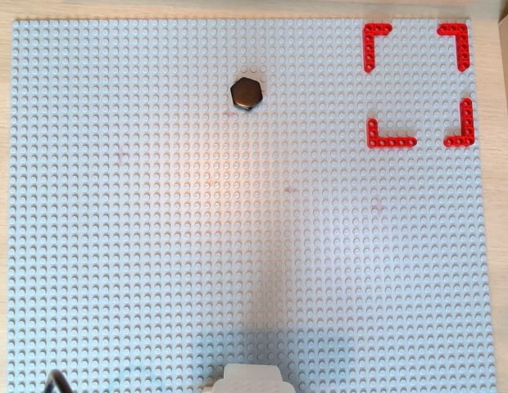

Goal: Grab the Lego and store it in red box

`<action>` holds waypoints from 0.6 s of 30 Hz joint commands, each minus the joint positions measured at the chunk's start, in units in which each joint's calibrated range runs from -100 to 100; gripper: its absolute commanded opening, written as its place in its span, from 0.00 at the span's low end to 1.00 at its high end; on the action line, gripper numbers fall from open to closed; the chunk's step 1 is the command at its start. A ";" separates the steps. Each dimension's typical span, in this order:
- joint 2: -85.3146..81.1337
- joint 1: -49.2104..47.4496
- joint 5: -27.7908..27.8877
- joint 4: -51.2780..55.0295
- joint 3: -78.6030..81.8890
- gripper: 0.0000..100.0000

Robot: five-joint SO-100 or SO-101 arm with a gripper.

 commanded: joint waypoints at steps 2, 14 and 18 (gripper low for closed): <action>-0.50 -0.07 0.12 0.16 0.19 0.02; -0.50 -0.36 -0.09 -0.11 -0.81 0.02; -0.50 -0.36 -0.09 -0.72 -0.90 0.02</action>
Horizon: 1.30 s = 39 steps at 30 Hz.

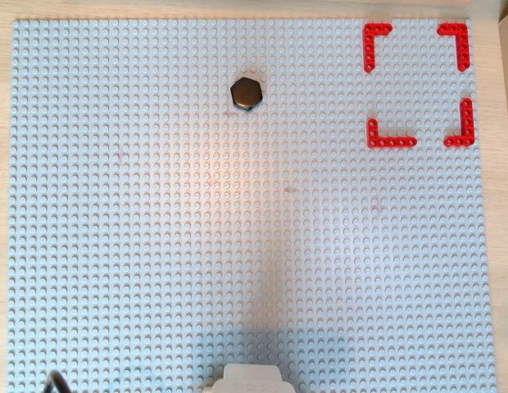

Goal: Grab the Lego and store it in red box

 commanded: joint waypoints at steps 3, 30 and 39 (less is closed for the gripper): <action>0.77 -0.22 -0.14 -2.04 -0.35 0.02; 68.05 -8.41 2.73 -11.77 -17.08 0.02; 85.77 -1.26 4.55 -20.02 -17.08 0.02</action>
